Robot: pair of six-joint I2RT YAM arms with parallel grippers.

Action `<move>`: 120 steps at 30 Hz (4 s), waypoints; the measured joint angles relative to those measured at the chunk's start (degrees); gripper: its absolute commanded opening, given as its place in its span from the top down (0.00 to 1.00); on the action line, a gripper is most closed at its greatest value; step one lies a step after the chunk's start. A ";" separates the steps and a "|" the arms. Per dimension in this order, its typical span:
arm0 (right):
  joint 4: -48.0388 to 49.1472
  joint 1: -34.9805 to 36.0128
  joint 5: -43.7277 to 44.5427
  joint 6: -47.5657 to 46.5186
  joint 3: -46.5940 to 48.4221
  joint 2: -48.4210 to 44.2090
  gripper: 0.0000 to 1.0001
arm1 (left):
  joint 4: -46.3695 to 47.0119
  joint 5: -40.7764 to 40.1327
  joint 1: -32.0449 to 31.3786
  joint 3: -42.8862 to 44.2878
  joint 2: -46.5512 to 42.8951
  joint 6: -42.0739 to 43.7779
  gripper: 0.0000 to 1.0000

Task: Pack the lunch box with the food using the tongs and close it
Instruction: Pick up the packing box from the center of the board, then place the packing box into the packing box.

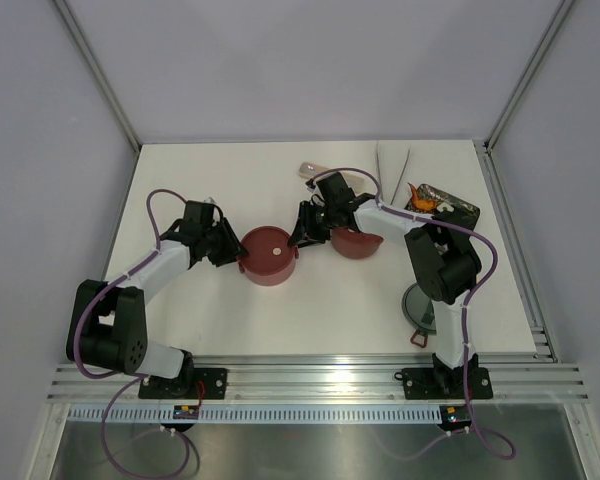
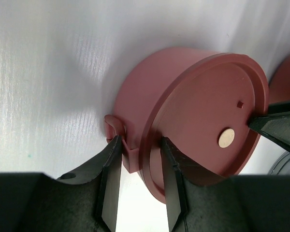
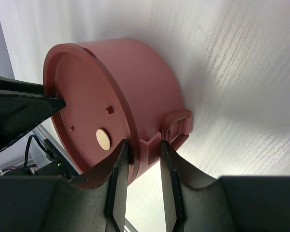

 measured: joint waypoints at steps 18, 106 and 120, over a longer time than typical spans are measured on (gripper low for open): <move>-0.07 -0.33 -0.02 0.09 0.00 0.00 1.00 | 5.09 1.79 0.07 -1.44 1.07 -1.11 0.46; -22.80 -18.29 28.37 -3.23 -7.45 -31.85 1.00 | -11.37 8.61 -20.74 53.75 32.04 -1.55 1.00; -20.28 -19.78 28.37 -3.96 -7.96 -31.10 1.00 | -11.63 8.81 -20.81 57.42 35.06 -1.25 1.00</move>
